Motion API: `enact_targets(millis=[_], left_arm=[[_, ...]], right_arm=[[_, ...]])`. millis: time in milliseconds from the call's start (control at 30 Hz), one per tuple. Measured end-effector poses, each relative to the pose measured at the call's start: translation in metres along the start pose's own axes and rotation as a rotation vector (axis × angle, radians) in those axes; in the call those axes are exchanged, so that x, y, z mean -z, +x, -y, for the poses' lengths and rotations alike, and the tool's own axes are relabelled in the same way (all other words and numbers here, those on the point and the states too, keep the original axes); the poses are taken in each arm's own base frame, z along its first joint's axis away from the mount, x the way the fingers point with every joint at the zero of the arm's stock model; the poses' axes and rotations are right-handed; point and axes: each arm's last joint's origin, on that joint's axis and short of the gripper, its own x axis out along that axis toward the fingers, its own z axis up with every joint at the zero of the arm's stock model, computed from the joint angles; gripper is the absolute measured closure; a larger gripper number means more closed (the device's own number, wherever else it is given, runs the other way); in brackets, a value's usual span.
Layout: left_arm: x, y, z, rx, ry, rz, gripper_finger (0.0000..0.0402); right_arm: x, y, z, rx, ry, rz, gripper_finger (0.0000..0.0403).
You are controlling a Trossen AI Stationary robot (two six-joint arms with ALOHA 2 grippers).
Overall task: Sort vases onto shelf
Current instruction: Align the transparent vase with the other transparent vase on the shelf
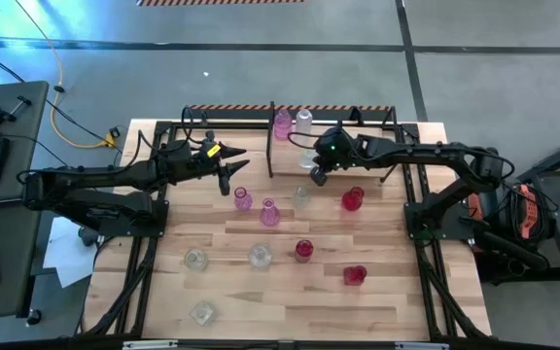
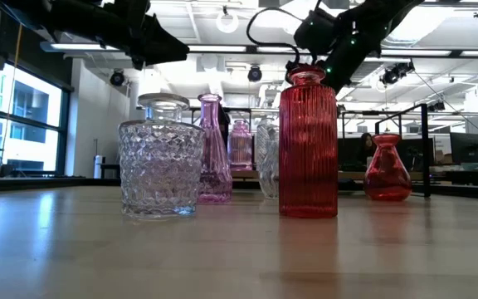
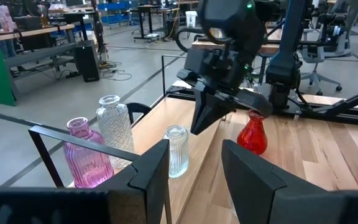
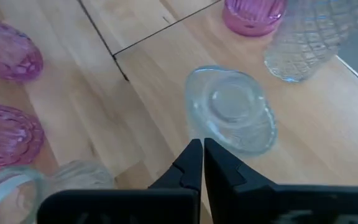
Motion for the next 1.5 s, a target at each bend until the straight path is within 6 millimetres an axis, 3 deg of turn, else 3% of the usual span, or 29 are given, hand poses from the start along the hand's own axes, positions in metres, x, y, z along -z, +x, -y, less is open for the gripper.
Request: enact_targets(millis=[200,400,900,1500], left_arm=[[0.000,0.000,0.000,0.000,0.000,0.000,0.0261],[0.000,0.000,0.000,0.000,-0.001,-0.001,0.0261],[0.000,0.000,0.000,0.002,0.001,0.000,0.0261],[0.000,0.000,0.000,0.002,0.008,0.002,0.0261]], right_arm=[[0.004,-0.002,-0.017,0.016,-0.041,0.005,0.0403],[0.008,0.000,-0.006,0.103,-0.014,-0.050,0.0403],[0.017,0.051,0.001,0.037,-0.036,-0.106,0.0403],[-0.002,0.047,0.001,0.023,-0.069,-0.027,0.0403]])
